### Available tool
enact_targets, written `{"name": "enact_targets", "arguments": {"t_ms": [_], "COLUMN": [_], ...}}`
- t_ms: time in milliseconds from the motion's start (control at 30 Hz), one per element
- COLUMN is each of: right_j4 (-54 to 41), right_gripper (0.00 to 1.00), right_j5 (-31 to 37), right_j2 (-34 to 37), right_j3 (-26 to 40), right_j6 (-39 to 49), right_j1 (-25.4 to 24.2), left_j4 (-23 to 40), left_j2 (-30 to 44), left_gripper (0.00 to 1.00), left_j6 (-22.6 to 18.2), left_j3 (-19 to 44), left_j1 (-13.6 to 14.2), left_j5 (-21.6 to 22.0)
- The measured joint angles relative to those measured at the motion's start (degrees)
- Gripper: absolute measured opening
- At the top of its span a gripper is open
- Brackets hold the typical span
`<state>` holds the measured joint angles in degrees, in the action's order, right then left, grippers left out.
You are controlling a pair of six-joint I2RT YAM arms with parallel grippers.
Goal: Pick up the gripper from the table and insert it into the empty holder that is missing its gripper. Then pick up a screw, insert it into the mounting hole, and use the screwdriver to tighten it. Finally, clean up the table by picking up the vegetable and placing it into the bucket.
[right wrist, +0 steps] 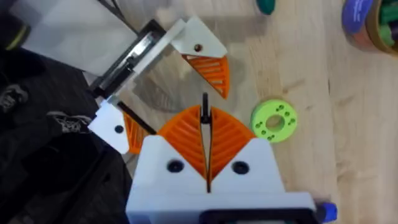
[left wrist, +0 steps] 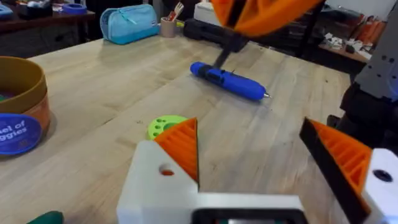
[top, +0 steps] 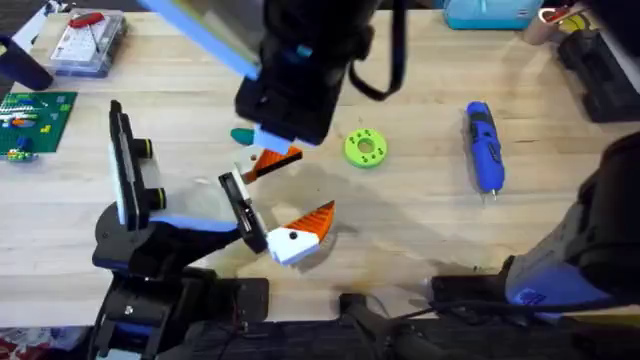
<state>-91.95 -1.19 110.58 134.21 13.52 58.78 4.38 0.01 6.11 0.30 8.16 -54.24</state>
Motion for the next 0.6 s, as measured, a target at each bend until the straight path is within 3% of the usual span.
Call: {"name": "enact_targets", "arguments": {"t_ms": [600], "right_j4": [3.3], "right_gripper": [0.003], "right_j5": [0.0], "right_j2": [5.3], "right_j3": [0.0], "right_j6": [3.7], "right_j1": [1.2], "left_j4": [0.0], "left_j2": [0.0], "left_gripper": [0.99], "left_j6": [0.0], "left_j3": [0.0], "left_j1": [0.0], "left_j5": [0.0]}}
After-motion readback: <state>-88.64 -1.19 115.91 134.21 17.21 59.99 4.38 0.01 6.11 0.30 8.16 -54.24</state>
